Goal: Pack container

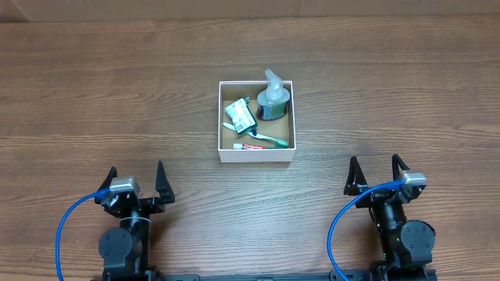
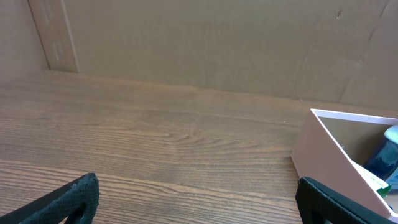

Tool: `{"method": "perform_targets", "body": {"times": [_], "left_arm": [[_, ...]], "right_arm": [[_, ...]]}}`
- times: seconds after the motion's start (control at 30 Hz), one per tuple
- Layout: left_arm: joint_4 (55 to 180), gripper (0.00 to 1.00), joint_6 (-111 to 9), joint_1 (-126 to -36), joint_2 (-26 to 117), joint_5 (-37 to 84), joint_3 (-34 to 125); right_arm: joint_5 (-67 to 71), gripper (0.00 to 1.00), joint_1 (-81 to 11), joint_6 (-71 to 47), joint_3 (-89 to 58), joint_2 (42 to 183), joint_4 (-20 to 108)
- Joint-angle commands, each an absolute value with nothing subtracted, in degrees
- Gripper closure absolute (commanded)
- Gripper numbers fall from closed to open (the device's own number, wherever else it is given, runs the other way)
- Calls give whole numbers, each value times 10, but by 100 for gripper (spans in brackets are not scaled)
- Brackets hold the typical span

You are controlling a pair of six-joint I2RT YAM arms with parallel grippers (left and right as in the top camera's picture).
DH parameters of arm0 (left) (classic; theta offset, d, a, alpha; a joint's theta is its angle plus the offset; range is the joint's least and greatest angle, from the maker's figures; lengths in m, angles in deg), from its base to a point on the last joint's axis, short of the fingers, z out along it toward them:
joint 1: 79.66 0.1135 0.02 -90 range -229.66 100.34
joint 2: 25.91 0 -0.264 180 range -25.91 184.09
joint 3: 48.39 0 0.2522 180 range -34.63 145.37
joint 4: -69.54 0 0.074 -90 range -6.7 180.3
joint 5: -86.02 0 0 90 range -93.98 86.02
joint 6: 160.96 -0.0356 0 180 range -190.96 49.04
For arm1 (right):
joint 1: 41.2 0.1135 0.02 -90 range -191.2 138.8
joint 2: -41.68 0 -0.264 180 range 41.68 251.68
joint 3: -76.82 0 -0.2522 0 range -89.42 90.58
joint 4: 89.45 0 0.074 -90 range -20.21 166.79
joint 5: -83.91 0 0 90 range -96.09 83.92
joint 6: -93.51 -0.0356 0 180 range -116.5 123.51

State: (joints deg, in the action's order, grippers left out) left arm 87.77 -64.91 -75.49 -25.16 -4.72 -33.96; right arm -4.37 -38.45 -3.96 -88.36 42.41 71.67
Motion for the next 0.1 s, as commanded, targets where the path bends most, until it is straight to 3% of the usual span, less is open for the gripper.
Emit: {"method": "perform_targets", "body": {"times": [0.0, 0.07], "left_arm": [[876, 0, -641, -752, -257, -55, -344], [876, 0, -641, -752, -257, -55, -344]], "right_arm": [[-40, 0, -387, -39, -890, 419, 721], [-40, 0, -387, -39, -890, 419, 721]]}}
